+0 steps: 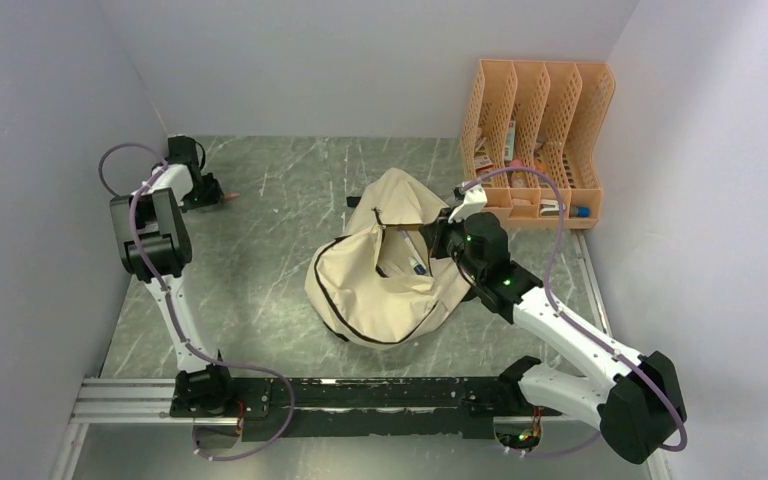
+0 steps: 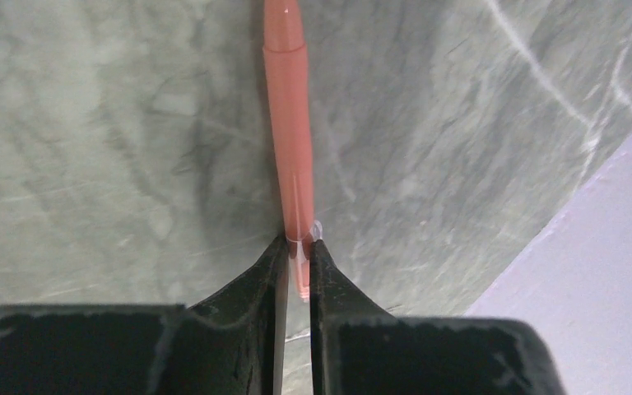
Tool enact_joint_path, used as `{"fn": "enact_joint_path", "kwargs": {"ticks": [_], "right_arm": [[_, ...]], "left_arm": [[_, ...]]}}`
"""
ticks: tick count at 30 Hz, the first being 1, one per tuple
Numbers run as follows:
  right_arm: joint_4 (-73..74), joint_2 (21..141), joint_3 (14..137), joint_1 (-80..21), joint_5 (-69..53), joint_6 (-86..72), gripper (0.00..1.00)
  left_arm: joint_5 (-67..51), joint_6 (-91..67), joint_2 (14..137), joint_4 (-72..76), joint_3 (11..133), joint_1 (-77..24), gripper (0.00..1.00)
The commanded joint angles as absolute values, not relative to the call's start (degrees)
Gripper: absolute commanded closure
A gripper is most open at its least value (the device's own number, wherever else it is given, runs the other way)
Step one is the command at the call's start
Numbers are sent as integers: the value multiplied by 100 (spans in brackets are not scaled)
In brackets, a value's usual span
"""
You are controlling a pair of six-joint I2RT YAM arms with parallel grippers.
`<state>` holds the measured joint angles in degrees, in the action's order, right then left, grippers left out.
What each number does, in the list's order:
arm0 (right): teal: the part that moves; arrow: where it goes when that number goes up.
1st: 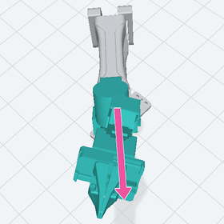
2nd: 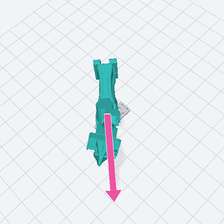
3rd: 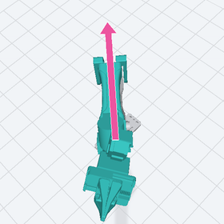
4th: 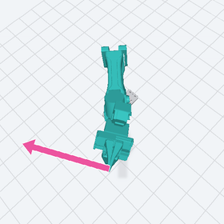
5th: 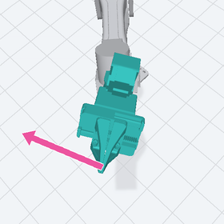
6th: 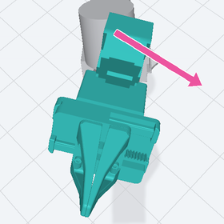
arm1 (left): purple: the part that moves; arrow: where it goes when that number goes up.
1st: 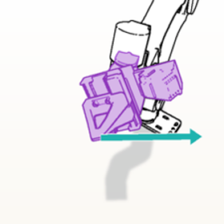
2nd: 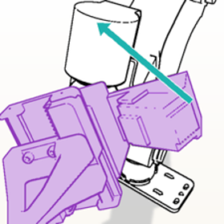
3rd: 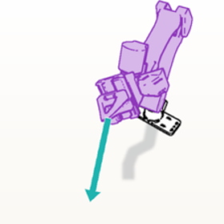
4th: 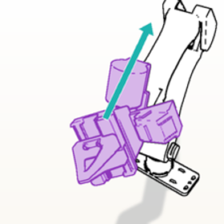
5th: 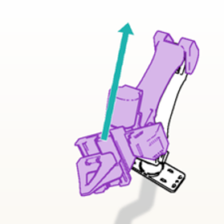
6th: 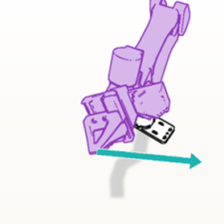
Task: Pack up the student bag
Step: Move the stationery to the center of the board.
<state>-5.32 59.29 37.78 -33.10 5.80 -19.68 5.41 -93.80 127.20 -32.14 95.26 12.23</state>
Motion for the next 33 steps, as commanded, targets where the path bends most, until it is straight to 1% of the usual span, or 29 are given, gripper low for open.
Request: {"fn": "enact_joint_path", "kwargs": {"ticks": [1, 3, 5, 9, 13, 21, 30, 33], "right_arm": [[-762, 5795, 3731, -3287, 753, -1972, 100], [-773, 5803, 3734, -3287, 719, -1986, 100], [-776, 5801, 3727, -3287, 702, -1995, 100], [-791, 5768, 3701, -3287, 710, -2013, 100], [-798, 5733, 3683, -3287, 743, -2027, 100], [-885, 5808, 3641, -3292, 631, -2121, 100], [-874, 5844, 3639, -3288, 583, -2172, 100], [-870, 5869, 3650, -3287, 562, -2188, 100]], "left_arm": [[104, -8797, 12403, -3311, 8857, 1143, 91], [54, -8530, 12314, -3353, 8743, 1103, 92], [-248, -8212, 12232, -3345, 8570, 1063, 92], [-572, -7583, 11950, -3052, 7998, 930, 93], [-1252, -6637, 11727, -2580, 7328, 858, 93], [-2042, -4574, 11891, -2897, 7093, 464, 94], [-1354, -3033, 11318, -3350, 7268, 182, 95], [-930, -2516, 11274, -3673, 7577, 38, 95]]}}
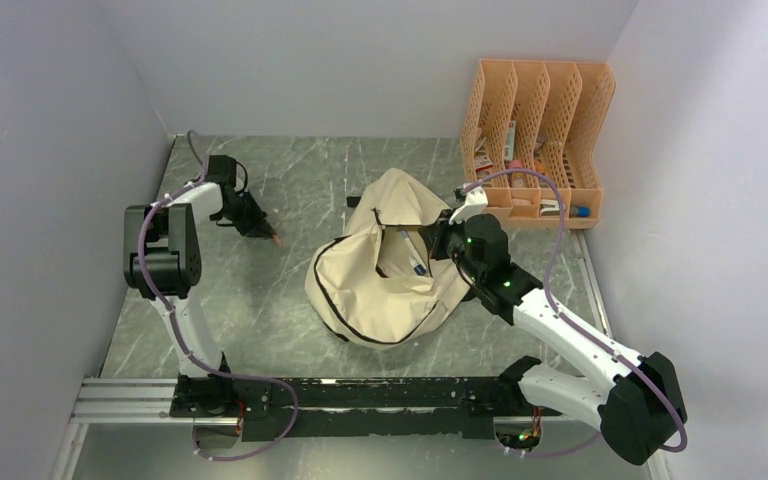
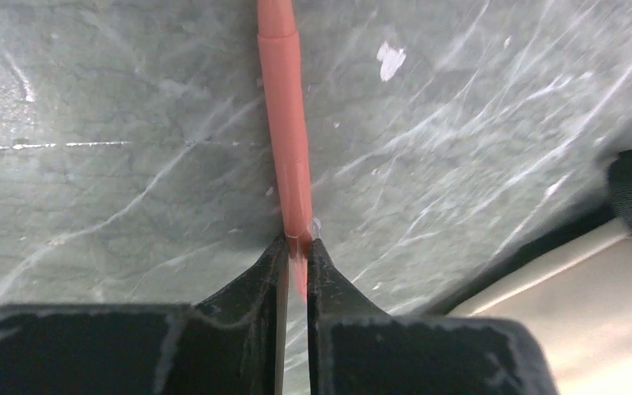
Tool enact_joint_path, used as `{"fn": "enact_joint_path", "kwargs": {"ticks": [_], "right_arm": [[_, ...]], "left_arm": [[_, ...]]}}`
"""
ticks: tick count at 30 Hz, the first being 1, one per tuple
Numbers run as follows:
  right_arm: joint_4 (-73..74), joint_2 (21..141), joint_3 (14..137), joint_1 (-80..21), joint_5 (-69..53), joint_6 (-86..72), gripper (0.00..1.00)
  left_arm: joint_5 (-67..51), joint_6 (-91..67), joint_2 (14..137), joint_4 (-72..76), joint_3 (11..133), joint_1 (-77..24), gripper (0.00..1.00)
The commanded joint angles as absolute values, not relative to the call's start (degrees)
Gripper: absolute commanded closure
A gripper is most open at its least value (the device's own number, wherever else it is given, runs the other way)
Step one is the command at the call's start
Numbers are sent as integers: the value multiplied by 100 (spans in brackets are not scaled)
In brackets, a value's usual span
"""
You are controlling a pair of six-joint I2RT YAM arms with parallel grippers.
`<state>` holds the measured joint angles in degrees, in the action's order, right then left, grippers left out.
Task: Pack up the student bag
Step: Move the stationery to the center of the board.
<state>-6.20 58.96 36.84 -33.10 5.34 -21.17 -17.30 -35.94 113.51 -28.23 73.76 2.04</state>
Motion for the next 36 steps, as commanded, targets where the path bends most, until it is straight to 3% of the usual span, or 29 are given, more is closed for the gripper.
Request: {"fn": "enact_joint_path", "kwargs": {"ticks": [1, 8, 14, 28, 36], "right_arm": [[-870, 5878, 3653, -3285, 554, -2187, 100], [-827, 5954, 3715, -3287, 474, -2189, 100], [-809, 5966, 3744, -3287, 444, -2188, 100], [-785, 5964, 3768, -3289, 387, -2184, 100], [-739, 5888, 3744, -3287, 459, -2159, 100]], "left_arm": [[-739, -2344, 11283, -3812, 7716, -155, 95], [410, -1582, 11660, -4782, 8567, -848, 95], [406, -1444, 11870, -4889, 8604, -979, 94], [832, -1460, 12127, -4970, 8728, -1193, 79], [525, -1551, 11843, -4896, 8828, -1204, 78]]}}
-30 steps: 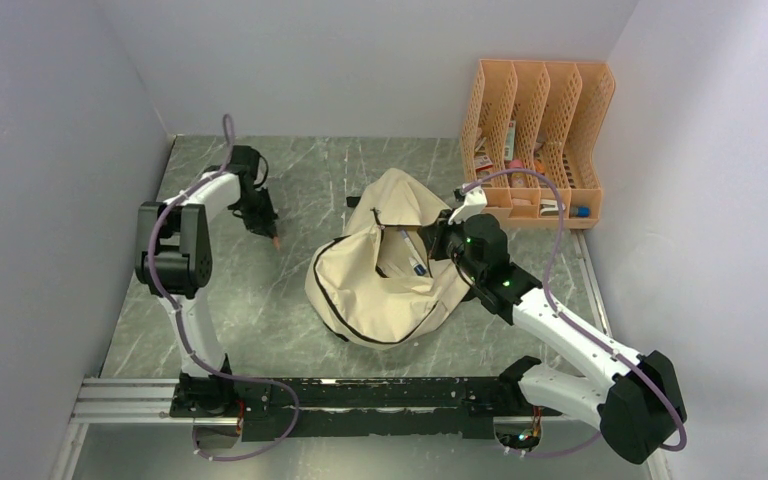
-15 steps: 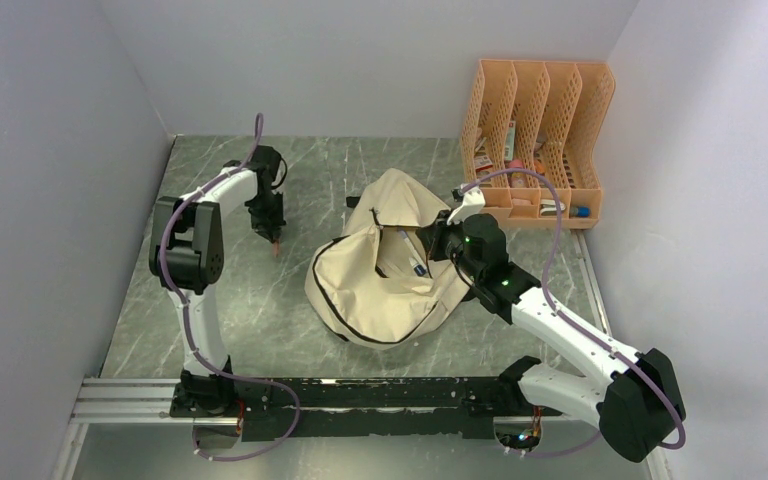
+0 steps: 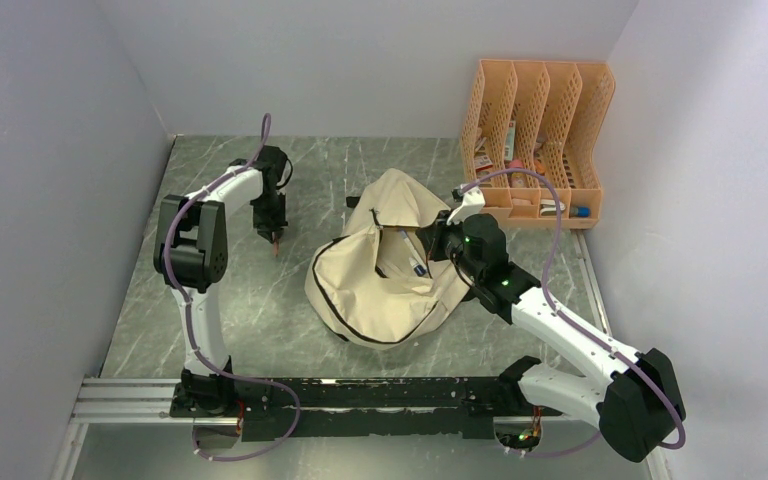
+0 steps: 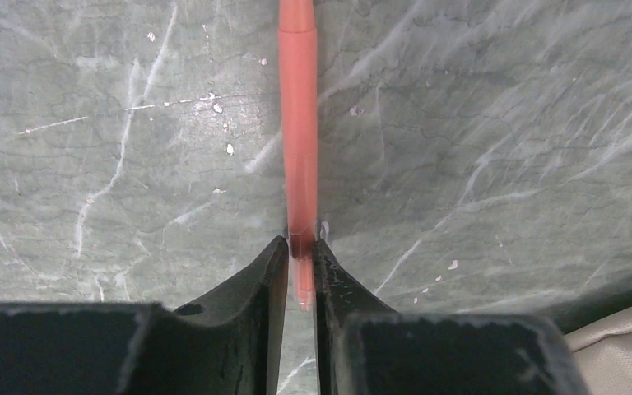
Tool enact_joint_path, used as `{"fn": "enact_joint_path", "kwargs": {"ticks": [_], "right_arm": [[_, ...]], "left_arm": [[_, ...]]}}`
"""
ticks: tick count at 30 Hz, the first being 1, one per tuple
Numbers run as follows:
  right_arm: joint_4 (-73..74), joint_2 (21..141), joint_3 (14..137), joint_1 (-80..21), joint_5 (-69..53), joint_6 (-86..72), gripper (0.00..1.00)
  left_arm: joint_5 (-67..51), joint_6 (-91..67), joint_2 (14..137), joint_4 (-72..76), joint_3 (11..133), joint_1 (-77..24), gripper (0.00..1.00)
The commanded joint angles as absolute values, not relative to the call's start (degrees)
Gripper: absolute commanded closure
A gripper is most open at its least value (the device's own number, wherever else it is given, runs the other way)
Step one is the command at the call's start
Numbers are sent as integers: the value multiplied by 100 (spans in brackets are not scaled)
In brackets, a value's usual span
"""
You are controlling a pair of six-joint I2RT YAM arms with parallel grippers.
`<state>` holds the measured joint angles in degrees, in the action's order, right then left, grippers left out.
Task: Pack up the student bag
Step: Move the stationery to the center of the board, then pick up the stationery from the center of the board.
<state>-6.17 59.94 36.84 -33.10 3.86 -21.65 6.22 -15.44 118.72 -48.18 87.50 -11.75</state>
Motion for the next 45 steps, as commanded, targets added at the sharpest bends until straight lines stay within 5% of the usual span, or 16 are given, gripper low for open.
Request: {"fn": "enact_joint_path", "kwargs": {"ticks": [1, 10, 45], "right_arm": [[-732, 5891, 3744, -3289, 457, -2160, 100], [-721, 5882, 3751, -3287, 451, -2157, 100], [-646, 5915, 3801, -3294, 433, -2132, 100]], "left_arm": [[418, -1574, 11781, -4880, 8881, -1204, 77], [224, -1676, 11520, -4837, 9139, -1195, 64], [737, -1873, 12207, -4328, 8903, -1090, 69]]}}
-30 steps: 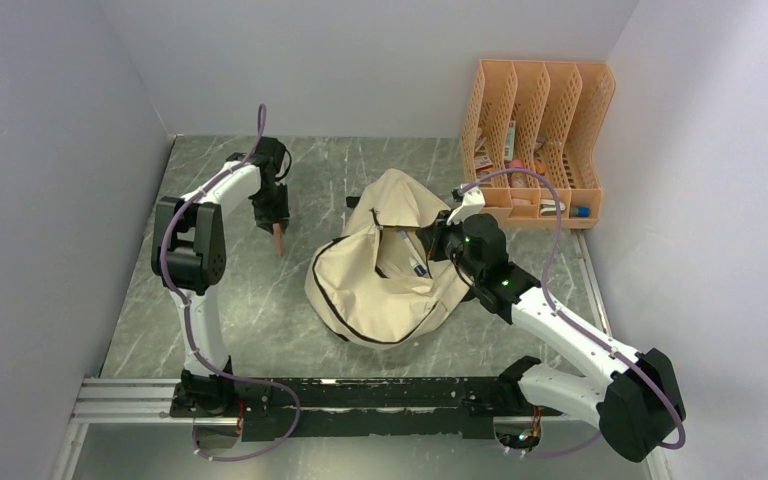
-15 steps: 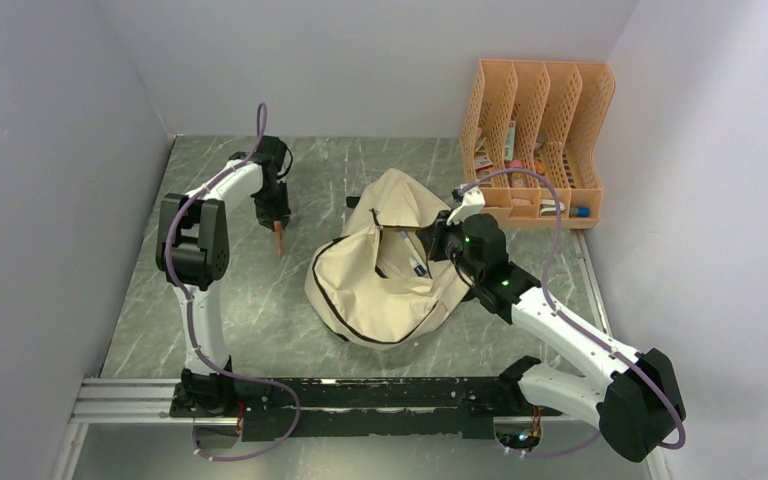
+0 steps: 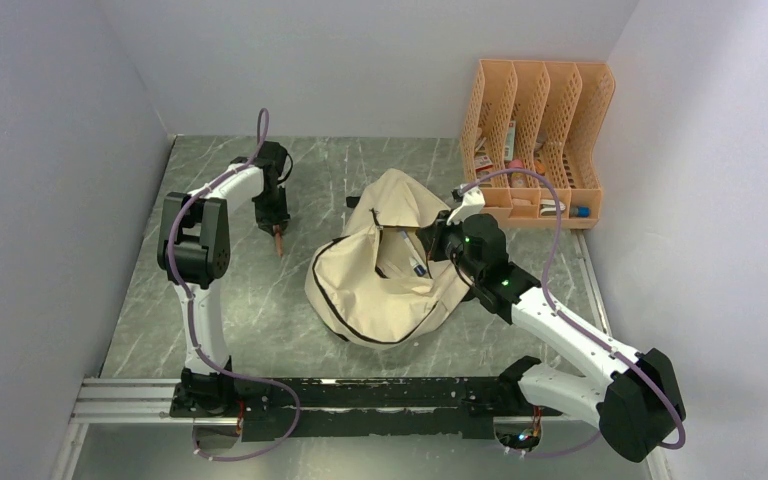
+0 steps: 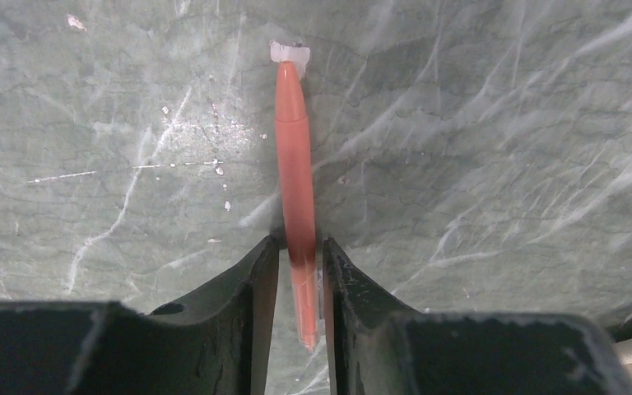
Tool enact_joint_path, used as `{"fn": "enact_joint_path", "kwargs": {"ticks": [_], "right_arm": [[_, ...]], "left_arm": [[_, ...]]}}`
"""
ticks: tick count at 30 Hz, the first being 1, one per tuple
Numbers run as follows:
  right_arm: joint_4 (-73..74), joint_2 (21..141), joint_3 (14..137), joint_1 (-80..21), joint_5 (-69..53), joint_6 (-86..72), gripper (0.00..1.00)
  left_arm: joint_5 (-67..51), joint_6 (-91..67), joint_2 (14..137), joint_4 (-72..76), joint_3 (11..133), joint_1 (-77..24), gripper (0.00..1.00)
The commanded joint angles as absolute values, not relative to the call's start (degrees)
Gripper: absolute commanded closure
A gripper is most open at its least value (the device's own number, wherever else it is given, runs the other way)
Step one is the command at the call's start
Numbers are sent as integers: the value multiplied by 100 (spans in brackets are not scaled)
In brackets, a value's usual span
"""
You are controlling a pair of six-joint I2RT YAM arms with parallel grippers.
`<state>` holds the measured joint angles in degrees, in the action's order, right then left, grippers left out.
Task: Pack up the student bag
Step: Pick up the stationery from the center of the board.
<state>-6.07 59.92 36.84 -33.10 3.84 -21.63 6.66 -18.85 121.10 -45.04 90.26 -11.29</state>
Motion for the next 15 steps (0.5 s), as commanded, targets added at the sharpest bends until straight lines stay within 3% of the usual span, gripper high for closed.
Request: {"fn": "enact_joint_path", "kwargs": {"ticks": [1, 15], "right_arm": [[-642, 5915, 3804, -3288, 431, -2131, 100], [-600, 6009, 3957, -3287, 495, -2158, 100]], "left_arm": [[735, -1877, 12208, -4312, 8885, -1090, 69], [19, -1517, 11401, -3876, 8675, -1090, 89]]}}
